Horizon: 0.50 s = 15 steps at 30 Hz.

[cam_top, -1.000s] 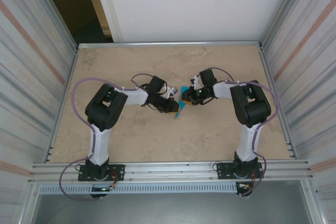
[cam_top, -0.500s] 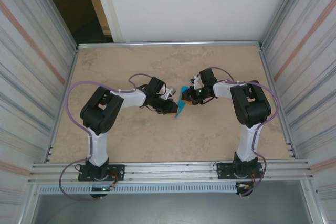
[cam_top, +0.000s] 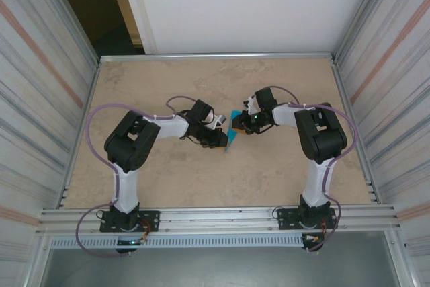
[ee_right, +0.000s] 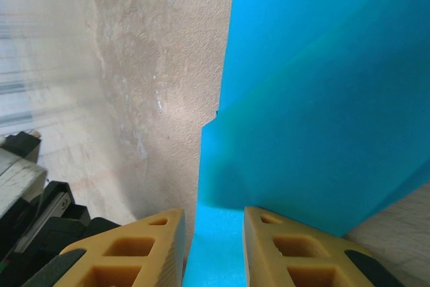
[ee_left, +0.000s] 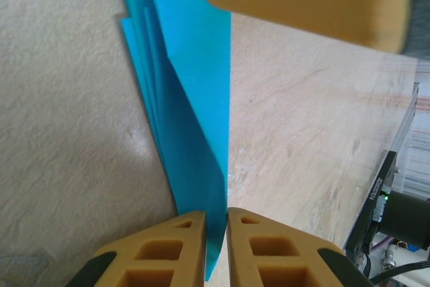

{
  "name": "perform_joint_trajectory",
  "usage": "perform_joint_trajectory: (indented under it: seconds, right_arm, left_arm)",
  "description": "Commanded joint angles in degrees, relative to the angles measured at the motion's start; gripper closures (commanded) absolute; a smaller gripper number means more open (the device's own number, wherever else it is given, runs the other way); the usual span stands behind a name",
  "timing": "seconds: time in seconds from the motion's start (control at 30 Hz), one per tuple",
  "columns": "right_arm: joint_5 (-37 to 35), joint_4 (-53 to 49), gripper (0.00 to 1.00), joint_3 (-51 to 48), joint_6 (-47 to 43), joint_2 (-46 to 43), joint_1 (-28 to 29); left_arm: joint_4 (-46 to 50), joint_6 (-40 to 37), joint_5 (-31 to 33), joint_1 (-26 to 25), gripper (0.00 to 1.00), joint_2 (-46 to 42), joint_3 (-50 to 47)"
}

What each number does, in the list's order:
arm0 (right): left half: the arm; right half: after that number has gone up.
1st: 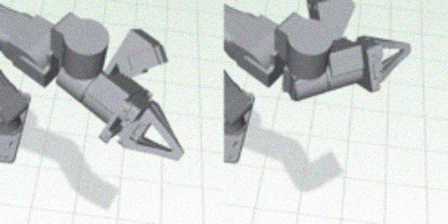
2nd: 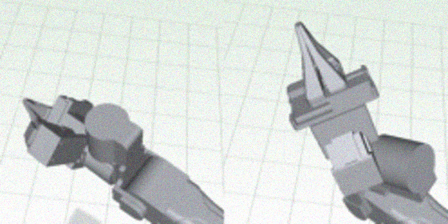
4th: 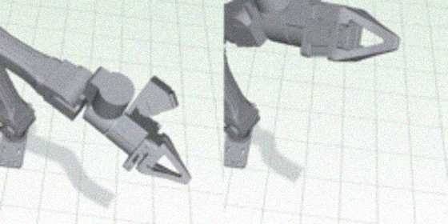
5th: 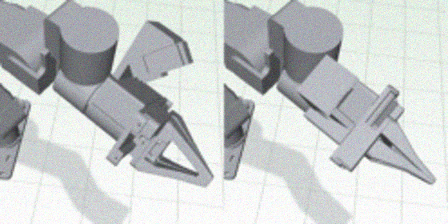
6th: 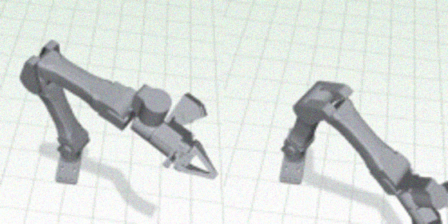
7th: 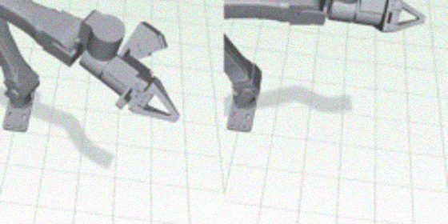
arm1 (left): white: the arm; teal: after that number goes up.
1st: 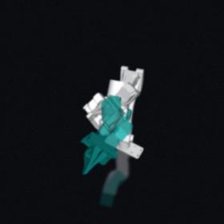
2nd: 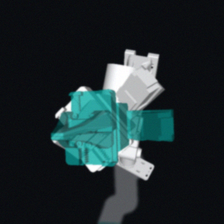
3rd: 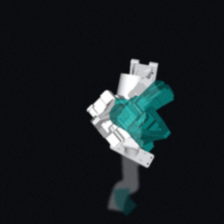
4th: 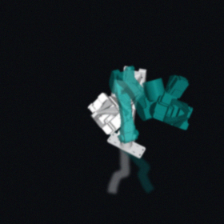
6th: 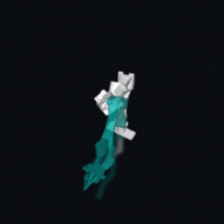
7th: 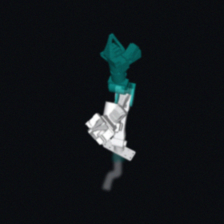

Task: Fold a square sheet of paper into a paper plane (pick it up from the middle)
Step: Fold the wing for the fifth time at the center of the table.

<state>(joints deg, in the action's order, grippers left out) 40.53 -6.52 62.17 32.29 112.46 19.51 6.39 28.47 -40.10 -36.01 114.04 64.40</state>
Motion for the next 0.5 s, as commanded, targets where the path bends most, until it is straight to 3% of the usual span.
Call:
perform_joint_trajectory:
  seconds: [0.0, 0.47]
  right_arm:
    - [1.6, -1.13, 0.71, 1.29, -0.63, -2.31, 0.77]
    - [0.45, -2.3, 0.76, 1.49, -1.19, -1.52, 2.55]
  left_arm:
    - [2.72, -0.65, 1.78, -0.42, 0.85, 1.44, -0.2]
    - [3.63, -1.14, 3.33, -0.69, 0.86, 2.37, -0.42]
